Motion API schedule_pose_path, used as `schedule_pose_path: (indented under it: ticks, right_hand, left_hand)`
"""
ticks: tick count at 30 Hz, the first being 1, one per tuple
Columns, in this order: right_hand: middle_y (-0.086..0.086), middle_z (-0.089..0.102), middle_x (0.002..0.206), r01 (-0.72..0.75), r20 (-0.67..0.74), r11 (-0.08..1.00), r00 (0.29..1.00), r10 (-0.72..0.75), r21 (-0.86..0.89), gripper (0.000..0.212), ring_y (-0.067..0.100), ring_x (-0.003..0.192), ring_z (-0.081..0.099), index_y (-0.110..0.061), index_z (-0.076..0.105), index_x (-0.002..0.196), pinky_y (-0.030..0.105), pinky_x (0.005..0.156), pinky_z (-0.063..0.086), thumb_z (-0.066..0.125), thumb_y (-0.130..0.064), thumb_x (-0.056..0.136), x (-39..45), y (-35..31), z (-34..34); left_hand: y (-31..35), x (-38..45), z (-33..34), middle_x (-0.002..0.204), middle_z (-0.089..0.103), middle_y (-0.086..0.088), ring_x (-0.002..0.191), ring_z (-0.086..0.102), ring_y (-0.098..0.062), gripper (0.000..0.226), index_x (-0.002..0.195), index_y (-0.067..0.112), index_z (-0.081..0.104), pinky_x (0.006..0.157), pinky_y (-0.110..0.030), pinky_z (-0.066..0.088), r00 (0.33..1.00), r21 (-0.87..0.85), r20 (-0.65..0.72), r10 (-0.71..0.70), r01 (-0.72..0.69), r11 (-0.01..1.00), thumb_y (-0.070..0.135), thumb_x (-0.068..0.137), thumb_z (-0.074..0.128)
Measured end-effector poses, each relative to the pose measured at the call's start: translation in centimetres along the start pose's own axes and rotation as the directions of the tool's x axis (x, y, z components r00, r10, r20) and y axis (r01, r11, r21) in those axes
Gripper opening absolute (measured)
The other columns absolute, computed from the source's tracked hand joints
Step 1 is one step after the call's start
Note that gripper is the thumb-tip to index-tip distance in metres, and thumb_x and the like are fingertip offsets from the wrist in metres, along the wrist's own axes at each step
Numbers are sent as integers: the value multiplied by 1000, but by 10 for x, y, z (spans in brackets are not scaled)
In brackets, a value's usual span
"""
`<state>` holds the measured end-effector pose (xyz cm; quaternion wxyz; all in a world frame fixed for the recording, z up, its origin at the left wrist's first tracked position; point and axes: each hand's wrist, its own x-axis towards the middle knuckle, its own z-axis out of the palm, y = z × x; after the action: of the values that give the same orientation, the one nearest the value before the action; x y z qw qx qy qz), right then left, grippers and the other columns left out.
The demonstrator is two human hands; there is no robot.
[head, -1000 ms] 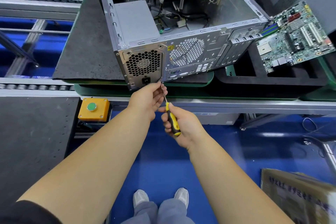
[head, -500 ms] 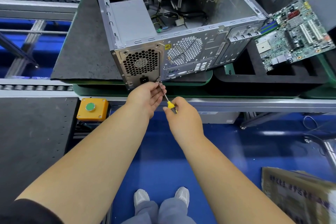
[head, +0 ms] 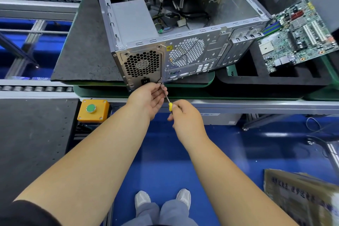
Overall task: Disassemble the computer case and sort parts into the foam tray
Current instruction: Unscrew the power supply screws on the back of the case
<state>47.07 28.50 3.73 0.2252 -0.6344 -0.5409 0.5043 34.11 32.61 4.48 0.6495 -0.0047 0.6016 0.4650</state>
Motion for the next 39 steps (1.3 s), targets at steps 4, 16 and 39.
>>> schedule_pose_path:
  ticks: [4,16,39]
  right_hand:
    - [-11,63,79,85,-41,985,995,-92,-148,8,8,69,56,-33,58,94,34,61,47,52,-36,98,0,4,-3]
    - [-14,47,87,182,-98,921,969,-228,-345,16,7,69,50,-30,48,94,27,52,38,63,-30,91,2,6,5]
    - [-8,64,67,-197,170,919,975,146,342,12,12,56,51,-21,65,91,23,48,34,60,-31,96,8,3,3]
  left_hand:
    - [0,0,1,65,72,7,60,69,-2,24,81,16,68,64,-19,46,1000,-18,11,-19,19,1000,19,97,50]
    - [-6,6,1,67,72,9,63,68,0,7,88,19,69,62,-18,48,997,68,-31,73,-71,995,23,92,65]
    - [-5,5,3,65,72,9,58,69,0,21,83,17,69,54,-15,47,997,12,-46,64,-64,998,21,96,53]
